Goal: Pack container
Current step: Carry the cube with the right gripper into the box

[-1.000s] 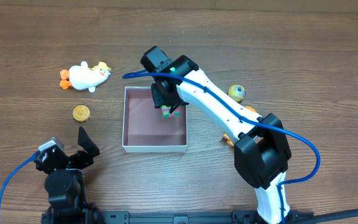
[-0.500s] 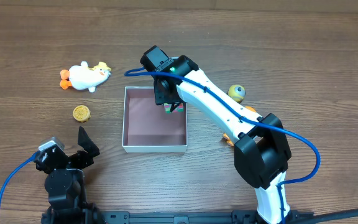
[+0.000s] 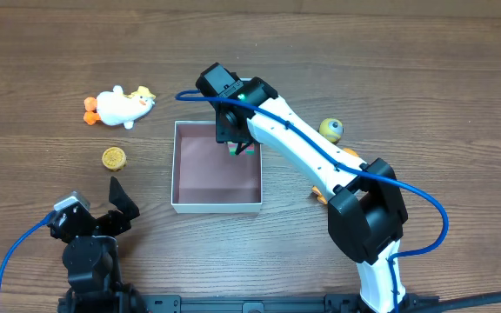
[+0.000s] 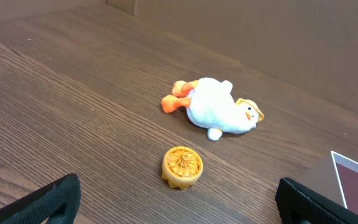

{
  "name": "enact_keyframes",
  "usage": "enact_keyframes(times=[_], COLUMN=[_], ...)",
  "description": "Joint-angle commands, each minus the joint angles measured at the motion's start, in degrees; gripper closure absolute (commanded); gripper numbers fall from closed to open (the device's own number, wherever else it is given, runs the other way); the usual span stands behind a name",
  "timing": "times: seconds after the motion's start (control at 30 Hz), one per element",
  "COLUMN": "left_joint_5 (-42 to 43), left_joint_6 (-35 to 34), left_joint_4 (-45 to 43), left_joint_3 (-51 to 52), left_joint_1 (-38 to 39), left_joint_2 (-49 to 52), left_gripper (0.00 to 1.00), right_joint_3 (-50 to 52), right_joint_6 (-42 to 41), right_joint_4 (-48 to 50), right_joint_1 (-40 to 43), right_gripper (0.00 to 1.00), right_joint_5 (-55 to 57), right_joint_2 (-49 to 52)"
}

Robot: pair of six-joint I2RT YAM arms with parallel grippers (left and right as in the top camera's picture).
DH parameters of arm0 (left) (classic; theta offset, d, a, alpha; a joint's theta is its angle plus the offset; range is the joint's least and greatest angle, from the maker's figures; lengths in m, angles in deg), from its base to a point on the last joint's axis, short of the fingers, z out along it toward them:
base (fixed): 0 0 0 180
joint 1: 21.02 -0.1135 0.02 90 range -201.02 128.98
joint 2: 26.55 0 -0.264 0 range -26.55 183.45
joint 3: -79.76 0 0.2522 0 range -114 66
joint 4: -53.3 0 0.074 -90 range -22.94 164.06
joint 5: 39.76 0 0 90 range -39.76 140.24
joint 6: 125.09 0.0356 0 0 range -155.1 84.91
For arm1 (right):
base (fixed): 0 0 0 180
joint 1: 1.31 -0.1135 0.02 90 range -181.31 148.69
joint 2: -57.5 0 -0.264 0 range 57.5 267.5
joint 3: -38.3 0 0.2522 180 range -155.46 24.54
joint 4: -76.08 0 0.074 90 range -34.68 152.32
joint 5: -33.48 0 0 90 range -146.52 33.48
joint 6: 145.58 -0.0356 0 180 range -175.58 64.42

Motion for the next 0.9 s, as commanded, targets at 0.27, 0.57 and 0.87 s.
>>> enact_keyframes(times=[0.27,0.57,0.87], left_joint_5=[0.6,0.6,0.6], left_joint_6=[1.2,1.2,1.2], left_joint_4=[-0.3,-0.3,-0.3], left_joint_3=[0.5,0.5,0.5], left_joint_1=[0.2,0.2,0.2], left_joint_2=[-0.2,-0.2,-0.2], left_gripper=[0.00,0.00,0.00], right_joint_3=[-0.1,-0.1,-0.1], right_joint_6=[-1.9,-1.9,-1.9], right_joint_4=[-0.2,0.5,0.5], right_joint_1=[0.1,0.2,0.2], right_gripper=[0.41,0.41,0.21], right_joint_5=[1.4,2.4,2.3], right_joint_2=[2.6,2.7,2.7])
